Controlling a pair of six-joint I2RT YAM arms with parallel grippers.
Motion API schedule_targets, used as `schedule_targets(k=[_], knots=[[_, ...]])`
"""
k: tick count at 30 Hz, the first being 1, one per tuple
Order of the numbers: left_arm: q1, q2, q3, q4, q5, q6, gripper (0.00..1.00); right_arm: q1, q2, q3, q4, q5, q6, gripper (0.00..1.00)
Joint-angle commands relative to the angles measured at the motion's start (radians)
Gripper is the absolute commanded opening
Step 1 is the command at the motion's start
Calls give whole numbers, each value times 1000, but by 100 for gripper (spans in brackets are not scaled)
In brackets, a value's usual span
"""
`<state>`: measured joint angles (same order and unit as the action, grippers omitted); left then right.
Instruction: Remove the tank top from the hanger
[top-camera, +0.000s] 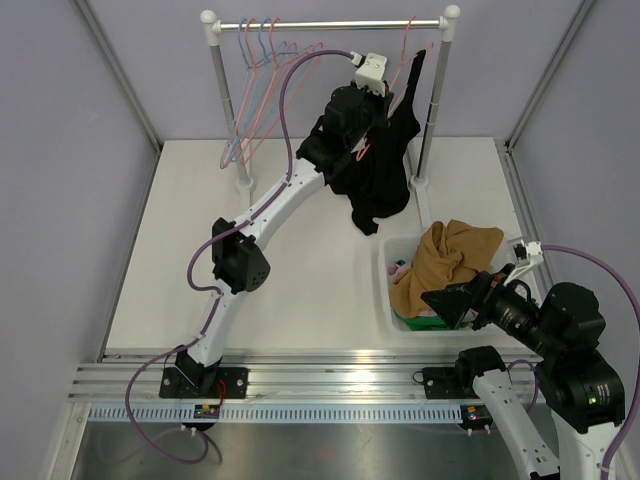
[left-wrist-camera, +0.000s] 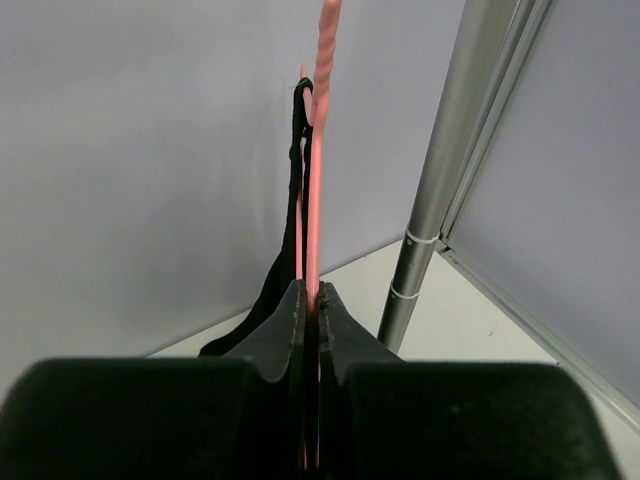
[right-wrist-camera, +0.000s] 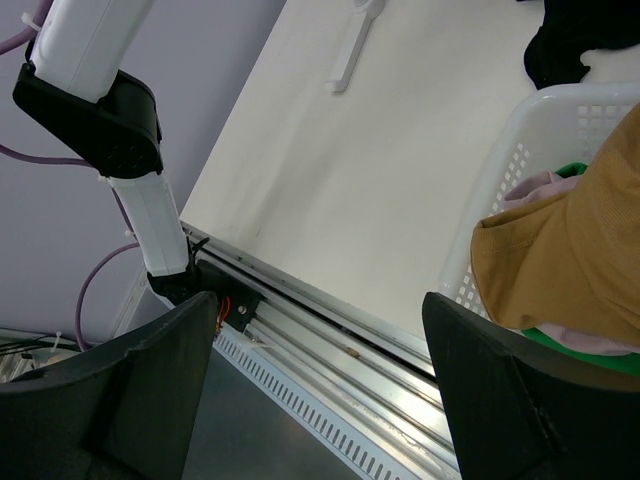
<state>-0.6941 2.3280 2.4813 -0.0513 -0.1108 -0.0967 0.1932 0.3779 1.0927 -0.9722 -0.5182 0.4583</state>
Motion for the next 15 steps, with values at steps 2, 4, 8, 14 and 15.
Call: schedule_targets(k=[2, 4, 8, 14, 15], knots=[[-1, -5, 47, 56, 2, 3, 0, -1, 7, 18, 9, -26, -23, 90], [-2, -18, 48, 60, 0, 0, 0, -1, 7, 15, 12, -25, -23, 90], [-7, -68, 34, 77, -42, -9, 0, -1, 15, 15, 18, -22, -24, 90], [-7, -162, 11, 76, -115, -17, 0, -1, 15, 24, 10, -11, -30, 90], [-7, -173, 8, 71, -125, -17, 0, -1, 13, 26, 10, -13, -27, 90]])
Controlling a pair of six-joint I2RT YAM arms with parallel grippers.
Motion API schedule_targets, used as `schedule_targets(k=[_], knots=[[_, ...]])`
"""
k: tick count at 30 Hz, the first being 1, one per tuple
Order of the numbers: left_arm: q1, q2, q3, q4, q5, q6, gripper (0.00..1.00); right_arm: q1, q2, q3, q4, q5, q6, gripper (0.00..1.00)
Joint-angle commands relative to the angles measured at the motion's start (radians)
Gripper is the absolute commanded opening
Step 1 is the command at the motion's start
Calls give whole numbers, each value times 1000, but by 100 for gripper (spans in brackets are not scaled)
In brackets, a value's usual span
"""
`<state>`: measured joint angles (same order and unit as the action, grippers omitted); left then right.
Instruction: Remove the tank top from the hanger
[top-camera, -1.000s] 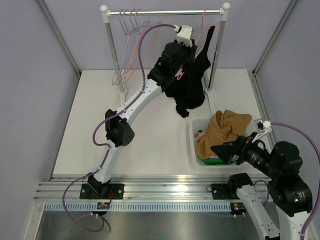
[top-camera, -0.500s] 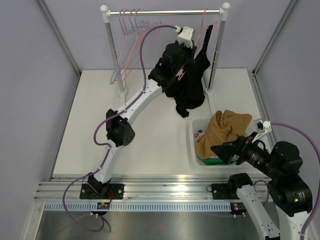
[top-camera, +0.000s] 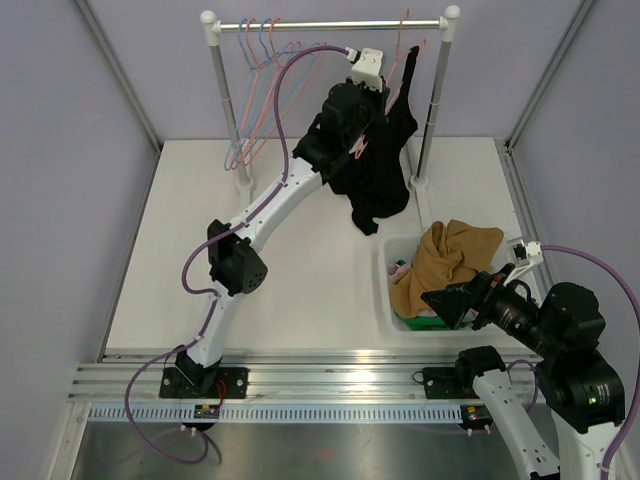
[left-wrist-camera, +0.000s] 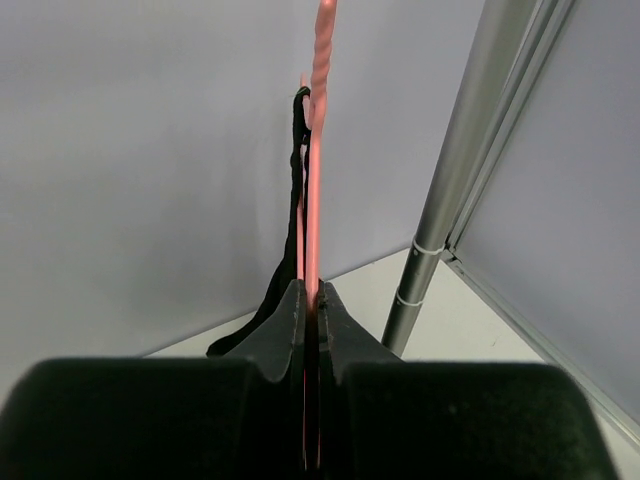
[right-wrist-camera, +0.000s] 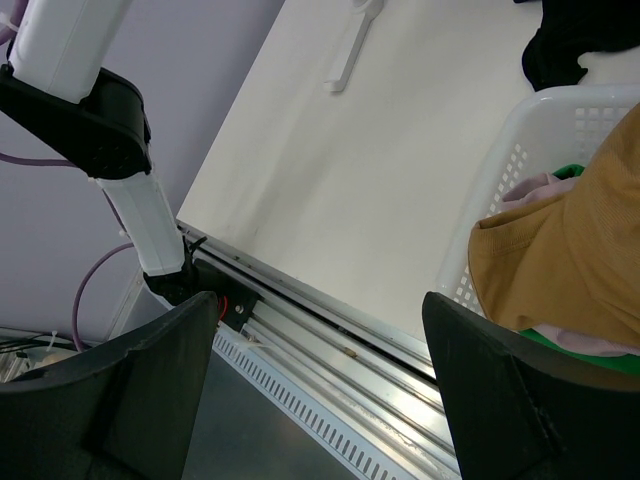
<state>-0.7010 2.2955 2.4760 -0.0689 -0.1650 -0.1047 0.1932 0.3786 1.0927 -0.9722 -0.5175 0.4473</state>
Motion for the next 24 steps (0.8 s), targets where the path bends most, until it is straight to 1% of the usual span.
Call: schedule_targets(k=[1, 6, 10, 11, 13, 14, 18, 19, 22, 23, 24], knots=[[0, -163, 6, 84, -79, -7, 0, -1, 11, 27, 13, -13, -13, 90], [0, -252, -72, 72, -82, -7, 0, -1, 17, 38, 12, -16, -7, 90], [0, -338, -144, -20, -91, -20, 0, -1, 16, 44, 23, -18, 7, 90], [0, -382, -179, -58, -93, -32, 0, -1, 16, 41, 26, -22, 10, 90], [0, -424, -219, -98, -100, -38, 0, -1, 23, 39, 36, -30, 14, 90], [0, -447, -264, -127, -100, -47, 0, -1, 26, 41, 39, -35, 16, 90], [0, -580, -380, -169, -107, -50, 0, -1, 52, 49, 64, -47, 7, 90], [0, -596, -396, -183, -105, -50, 0, -1, 60, 52, 69, -44, 5, 90], [0, -645, -394, -290, -94, -50, 0, -1, 95, 56, 92, -39, -12, 91], [0, -663, -402, -348, -90, -55, 0, -1, 108, 61, 99, -39, -16, 91], [0, -685, -425, -364, -82, -59, 0, -1, 132, 64, 108, -44, -24, 91]])
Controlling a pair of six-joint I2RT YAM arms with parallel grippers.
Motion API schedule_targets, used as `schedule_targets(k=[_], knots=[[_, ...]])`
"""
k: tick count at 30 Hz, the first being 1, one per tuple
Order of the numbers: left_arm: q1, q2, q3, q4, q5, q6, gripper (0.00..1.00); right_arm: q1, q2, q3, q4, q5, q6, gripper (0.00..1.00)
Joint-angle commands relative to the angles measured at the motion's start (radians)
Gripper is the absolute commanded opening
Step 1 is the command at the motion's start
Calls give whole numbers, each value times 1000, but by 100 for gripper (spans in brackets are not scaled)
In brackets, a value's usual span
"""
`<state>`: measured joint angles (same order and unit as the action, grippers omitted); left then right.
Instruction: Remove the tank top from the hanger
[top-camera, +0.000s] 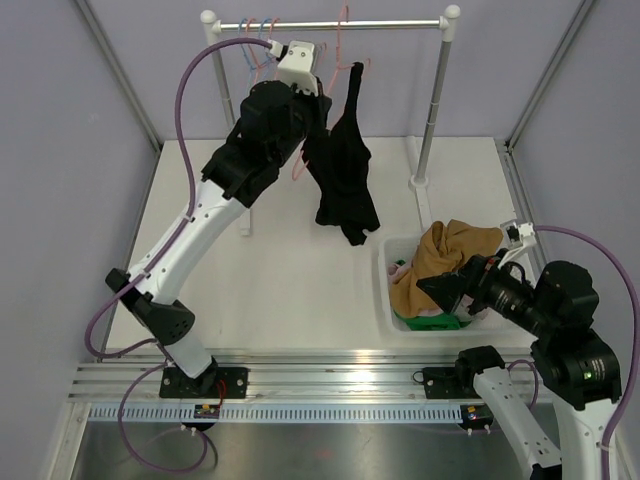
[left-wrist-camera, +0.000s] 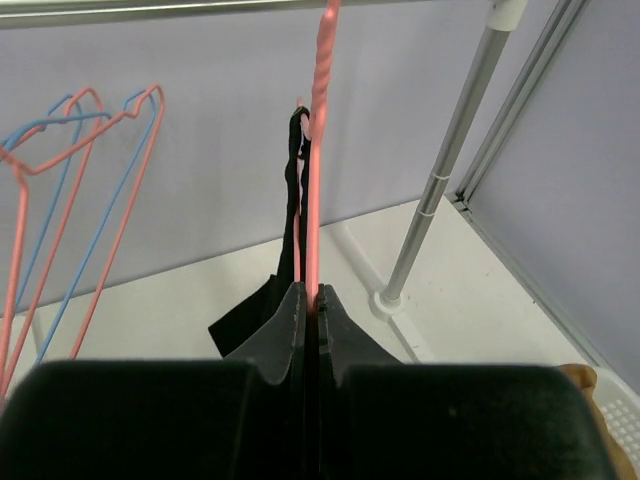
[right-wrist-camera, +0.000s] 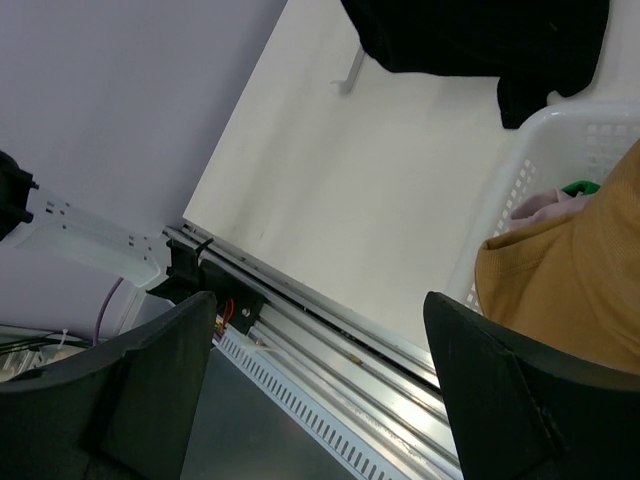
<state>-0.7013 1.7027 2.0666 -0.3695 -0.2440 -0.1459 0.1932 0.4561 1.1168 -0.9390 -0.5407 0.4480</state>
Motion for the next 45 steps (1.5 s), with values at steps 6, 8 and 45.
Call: schedule_targets(k=[6, 8, 45], knots=[[-6, -429, -391, -6, 75, -98, 0, 0, 166, 46, 222, -79, 10, 98], [-7, -574, -533, 7, 84, -136, 0, -1, 190, 9, 342, -140, 53, 100], [-15, -1463, -1323, -123, 184, -590, 0, 787, 975, 202, 666, 843, -43, 31]])
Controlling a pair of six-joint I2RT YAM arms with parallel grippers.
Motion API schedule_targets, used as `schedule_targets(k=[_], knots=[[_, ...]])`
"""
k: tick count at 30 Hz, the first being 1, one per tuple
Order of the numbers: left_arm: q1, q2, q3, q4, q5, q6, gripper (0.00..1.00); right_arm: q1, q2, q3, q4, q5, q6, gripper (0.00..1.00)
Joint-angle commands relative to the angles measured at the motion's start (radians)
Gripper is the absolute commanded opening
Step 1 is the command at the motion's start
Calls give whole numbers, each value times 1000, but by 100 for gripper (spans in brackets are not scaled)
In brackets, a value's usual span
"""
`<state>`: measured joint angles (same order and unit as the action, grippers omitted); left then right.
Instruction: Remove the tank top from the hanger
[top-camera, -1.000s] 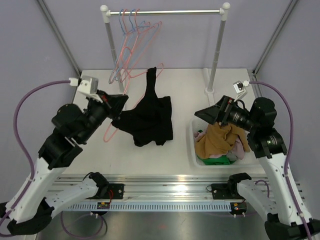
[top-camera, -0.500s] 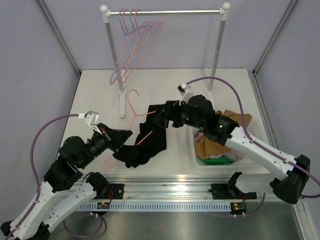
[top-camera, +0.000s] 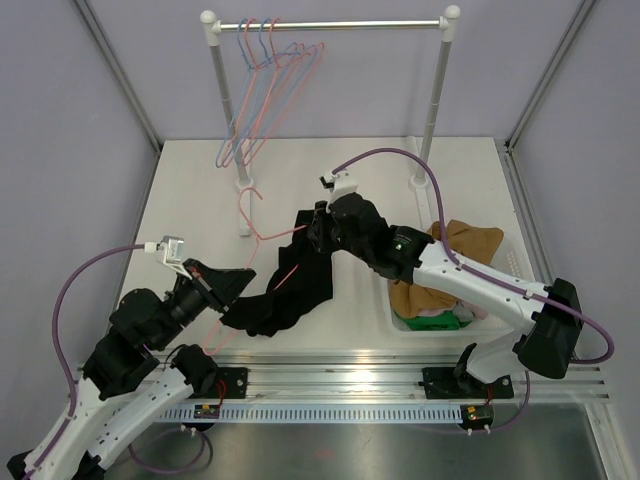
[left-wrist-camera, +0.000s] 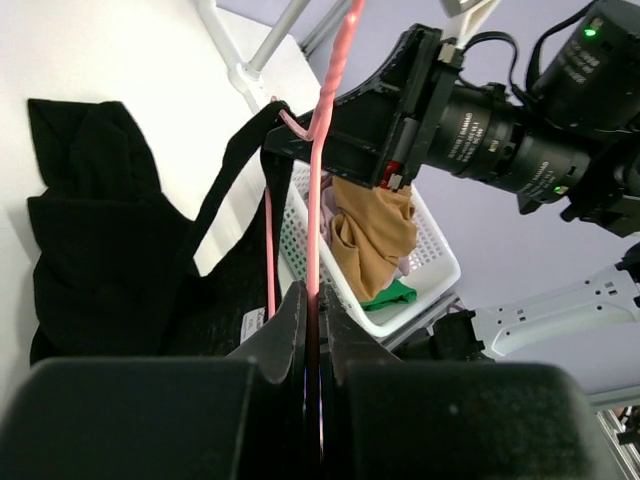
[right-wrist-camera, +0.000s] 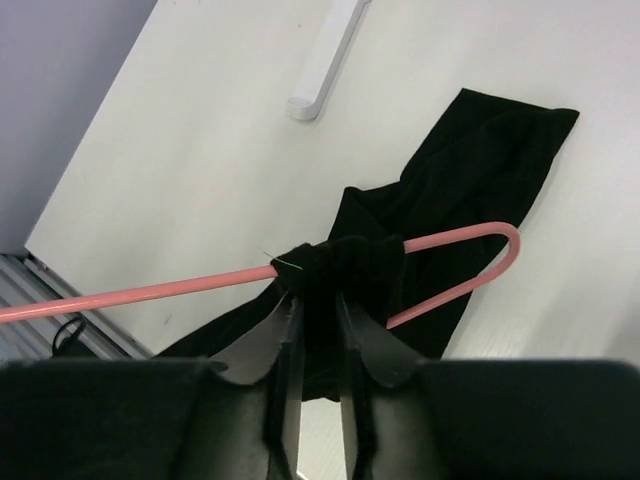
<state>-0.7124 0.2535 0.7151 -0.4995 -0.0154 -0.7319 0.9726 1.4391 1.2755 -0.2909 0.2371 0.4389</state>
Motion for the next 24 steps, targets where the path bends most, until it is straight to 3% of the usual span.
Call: schedule_targets(k=[1, 3, 7, 8, 12, 17, 24], knots=[[-4, -14, 33, -2, -46, -3, 0, 8, -8, 42, 16, 71, -35, 21], [-4, -17, 37, -8, -49, 2, 0, 9, -3, 47, 1, 80, -48, 8], [-4, -17, 47, -51, -77, 20, 0, 8, -17, 38, 4, 82, -60, 12], [-4, -17, 50, -56, -75, 22, 0, 8, -20, 30, 6, 83, -72, 0], [-4, -26, 55, -63, -49, 28, 0, 6, -8, 28, -2, 146, -109, 0], [-4, -39, 70, -102, 9, 52, 0, -81, 50, 93, -74, 225, -146, 0], [-4, -98, 72, -119, 83, 55, 0, -195, 90, 104, -99, 165, -163, 0]])
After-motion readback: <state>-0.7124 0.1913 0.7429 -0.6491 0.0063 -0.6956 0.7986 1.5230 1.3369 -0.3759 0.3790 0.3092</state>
